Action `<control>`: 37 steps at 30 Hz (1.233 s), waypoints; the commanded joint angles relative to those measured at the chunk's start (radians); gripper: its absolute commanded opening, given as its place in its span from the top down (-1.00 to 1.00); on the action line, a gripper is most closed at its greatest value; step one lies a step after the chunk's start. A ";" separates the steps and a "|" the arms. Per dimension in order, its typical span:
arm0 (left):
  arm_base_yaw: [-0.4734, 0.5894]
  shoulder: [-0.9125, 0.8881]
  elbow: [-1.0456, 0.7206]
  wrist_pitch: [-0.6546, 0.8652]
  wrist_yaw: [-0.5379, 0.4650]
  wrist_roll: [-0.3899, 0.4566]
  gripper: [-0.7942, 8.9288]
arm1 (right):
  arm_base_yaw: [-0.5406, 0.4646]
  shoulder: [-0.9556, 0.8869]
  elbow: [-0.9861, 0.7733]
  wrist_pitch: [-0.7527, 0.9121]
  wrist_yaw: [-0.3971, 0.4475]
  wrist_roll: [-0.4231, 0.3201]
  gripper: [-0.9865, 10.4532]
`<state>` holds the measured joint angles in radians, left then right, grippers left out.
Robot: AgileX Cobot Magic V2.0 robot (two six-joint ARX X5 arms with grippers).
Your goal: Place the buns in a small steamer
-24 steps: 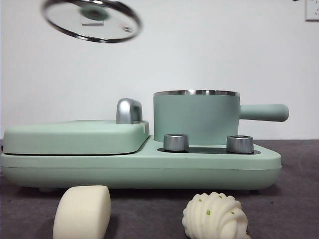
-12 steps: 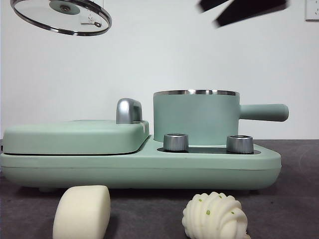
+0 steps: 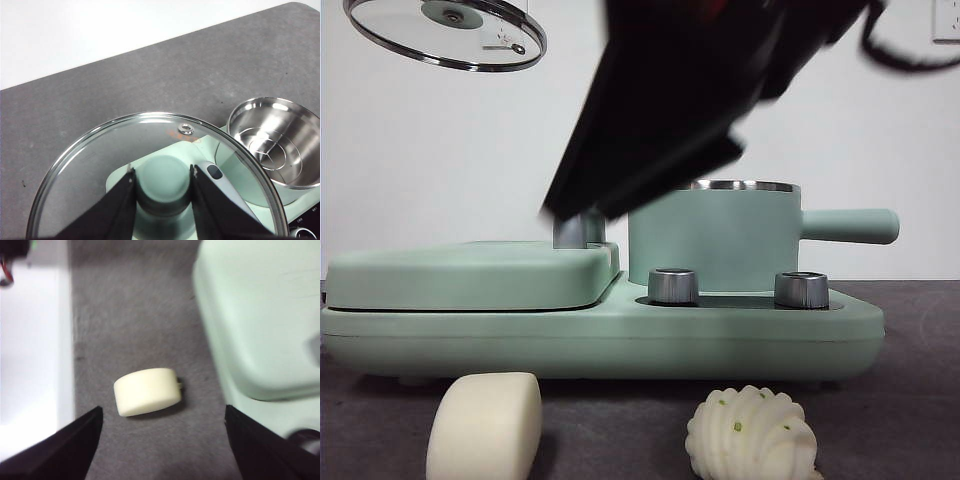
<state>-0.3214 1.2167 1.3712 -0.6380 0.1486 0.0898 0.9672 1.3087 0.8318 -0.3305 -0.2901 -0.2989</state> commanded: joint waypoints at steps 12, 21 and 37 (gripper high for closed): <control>-0.003 0.002 0.019 0.023 0.002 0.014 0.82 | 0.123 0.282 0.019 0.144 0.086 -0.004 0.08; -0.003 0.002 0.019 0.024 0.002 0.015 0.82 | 0.131 0.301 0.026 0.158 0.138 0.072 0.42; -0.003 0.002 0.019 0.003 0.002 0.022 0.82 | -0.123 -0.016 0.426 -0.441 0.269 0.304 0.41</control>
<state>-0.3214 1.2167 1.3712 -0.6598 0.1482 0.0944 0.8558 1.2758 1.2179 -0.7506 -0.0254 -0.0364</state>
